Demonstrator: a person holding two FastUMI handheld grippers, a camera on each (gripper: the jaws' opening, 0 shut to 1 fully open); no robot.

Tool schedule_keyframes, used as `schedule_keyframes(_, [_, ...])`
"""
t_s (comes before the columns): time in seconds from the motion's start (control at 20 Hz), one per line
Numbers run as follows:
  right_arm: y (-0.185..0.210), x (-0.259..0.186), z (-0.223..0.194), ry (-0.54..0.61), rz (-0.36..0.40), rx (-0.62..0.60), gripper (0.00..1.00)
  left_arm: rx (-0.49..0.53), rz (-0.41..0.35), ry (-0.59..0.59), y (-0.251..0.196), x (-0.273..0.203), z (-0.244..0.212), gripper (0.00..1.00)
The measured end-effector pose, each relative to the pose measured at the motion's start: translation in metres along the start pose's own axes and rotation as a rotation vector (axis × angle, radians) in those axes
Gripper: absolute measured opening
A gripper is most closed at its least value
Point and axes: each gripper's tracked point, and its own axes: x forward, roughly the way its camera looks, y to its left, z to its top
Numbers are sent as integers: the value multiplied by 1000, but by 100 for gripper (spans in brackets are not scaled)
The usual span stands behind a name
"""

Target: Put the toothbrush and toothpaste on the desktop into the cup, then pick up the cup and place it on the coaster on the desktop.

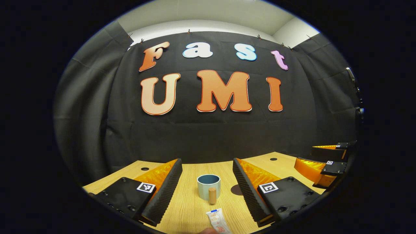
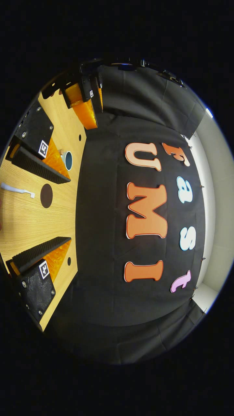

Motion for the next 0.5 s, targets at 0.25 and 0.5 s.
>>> schedule_keyframes(0.25, [5, 0, -17, 53, 12, 8, 98, -28, -36, 94, -9, 7, -28, 100])
schedule_keyframes(0.5, [9, 4, -40, 148, 33, 15, 99, 9, -47, 215, -11, 13, -65, 100])
